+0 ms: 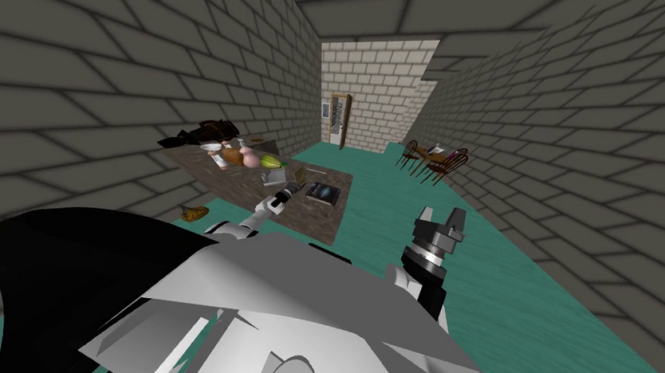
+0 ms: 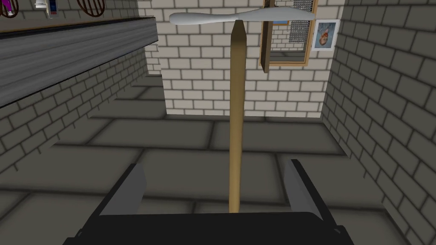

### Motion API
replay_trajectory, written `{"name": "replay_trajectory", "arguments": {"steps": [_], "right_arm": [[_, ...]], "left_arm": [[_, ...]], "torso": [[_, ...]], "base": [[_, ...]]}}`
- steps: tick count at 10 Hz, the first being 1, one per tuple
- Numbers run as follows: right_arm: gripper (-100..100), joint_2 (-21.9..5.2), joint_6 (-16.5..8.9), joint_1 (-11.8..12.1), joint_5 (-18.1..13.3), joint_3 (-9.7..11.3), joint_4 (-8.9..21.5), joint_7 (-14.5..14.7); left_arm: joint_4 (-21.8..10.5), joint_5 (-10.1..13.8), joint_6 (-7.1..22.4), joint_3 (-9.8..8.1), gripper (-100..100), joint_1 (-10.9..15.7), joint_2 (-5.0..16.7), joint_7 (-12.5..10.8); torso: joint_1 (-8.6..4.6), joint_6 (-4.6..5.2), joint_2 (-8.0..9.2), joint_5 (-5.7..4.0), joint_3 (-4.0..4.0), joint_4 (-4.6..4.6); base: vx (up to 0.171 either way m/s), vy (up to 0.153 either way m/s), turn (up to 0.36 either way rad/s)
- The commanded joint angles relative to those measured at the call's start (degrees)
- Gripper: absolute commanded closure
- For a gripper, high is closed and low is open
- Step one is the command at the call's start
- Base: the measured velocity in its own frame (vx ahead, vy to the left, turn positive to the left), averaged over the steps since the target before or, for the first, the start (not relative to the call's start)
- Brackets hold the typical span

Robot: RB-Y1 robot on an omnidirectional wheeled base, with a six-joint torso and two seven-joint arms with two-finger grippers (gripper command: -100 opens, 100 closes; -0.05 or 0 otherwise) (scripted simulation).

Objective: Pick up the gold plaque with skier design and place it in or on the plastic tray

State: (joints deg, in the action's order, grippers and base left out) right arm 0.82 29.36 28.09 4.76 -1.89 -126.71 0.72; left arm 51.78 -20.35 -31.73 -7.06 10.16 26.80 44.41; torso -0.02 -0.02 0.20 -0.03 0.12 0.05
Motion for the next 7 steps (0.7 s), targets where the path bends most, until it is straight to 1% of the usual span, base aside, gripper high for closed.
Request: {"name": "replay_trajectory", "arguments": {"steps": [1,2,3,4,5,6,7], "right_arm": [[0,0.0,0.0,0.0,0.0,0.0,0.0,0.0],[0,0.0,0.0,0.0,0.0,0.0,0.0,0.0],[0,0.0,0.0,0.01,0.0,0.0,0.0,0.0],[0,0.0,0.0,0.0,0.0,0.0,0.0,0.0],[0,0.0,0.0,0.0,0.0,0.0,0.0,0.0],[0,0.0,0.0,0.0,0.0,0.0,0.0,0.0],[0,0.0,0.0,0.0,0.0,0.0,0.0,0.0]], "left_arm": [[-2.86,0.22,-0.43,-0.03,-100,1.13,0.12,0.28],[-3.85,0.22,-0.43,-0.03,-100,1.13,0.12,0.28],[-6.64,1.65,-1.66,0.16,-100,4.14,1.15,1.29],[-8.46,1.65,-1.66,0.16,-100,4.68,1.15,1.29],[-9.0,1.65,-1.66,0.16,-100,4.68,1.15,1.29],[-11.1,3.07,-2.89,0.35,-100,7.27,2.18,2.3],[-12.84,3.07,-2.89,0.35,-100,8.24,2.18,2.3]], "torso": [[0.0,0.0,0.0,0.0,0.0,0.0],[0.01,-0.01,-0.08,0.01,-0.05,-0.02],[0.02,-0.01,-0.16,0.01,-0.09,-0.04],[-0.02,0.02,-0.11,-0.01,-0.07,-0.02],[-0.02,0.0,-0.07,0.0,-0.04,-0.02],[0.01,-0.01,-0.1,0.0,-0.06,-0.02],[0.01,0.01,-0.04,0.0,-0.02,-0.01]], "base": [[-0.029,-0.013,0.006],[-0.004,-0.011,0.004],[-0.035,-0.022,-0.052],[-0.047,-0.022,-0.031],[-0.027,-0.012,0.003],[-0.056,-0.013,-0.043],[-0.058,-0.018,-0.033]]}}
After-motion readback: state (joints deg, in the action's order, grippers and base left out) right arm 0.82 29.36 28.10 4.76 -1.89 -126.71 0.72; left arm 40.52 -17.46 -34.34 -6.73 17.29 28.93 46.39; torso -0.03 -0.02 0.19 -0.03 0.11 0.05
